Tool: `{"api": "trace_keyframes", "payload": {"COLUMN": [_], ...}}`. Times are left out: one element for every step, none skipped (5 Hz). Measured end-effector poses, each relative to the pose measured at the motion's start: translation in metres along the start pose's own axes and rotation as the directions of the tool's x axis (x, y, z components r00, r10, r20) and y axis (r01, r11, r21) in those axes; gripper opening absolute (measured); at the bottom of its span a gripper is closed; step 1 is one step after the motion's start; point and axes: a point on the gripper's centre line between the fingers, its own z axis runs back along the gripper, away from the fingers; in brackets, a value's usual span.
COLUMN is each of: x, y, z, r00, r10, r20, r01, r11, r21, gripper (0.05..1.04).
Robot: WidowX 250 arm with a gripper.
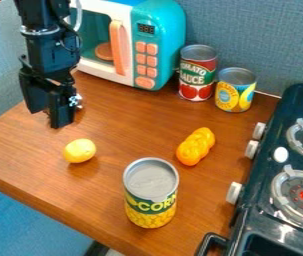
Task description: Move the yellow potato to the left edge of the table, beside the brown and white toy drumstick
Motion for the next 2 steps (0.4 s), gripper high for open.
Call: {"api": "trace_keyframes", "payload": {"x": [-0.0007,0.0037], "y": [-0.0005,0.0009], "z": [-0.007,-0.013], "r00": [1.0,1.0], "r10": [-0.001,-0.001], "r20": [-0.023,-0.013], "r01": [0.0,0.001], "r11": [1.0,1.0], "r21": [-0.013,-0.011], "gripper": [1.001,1.001]}}
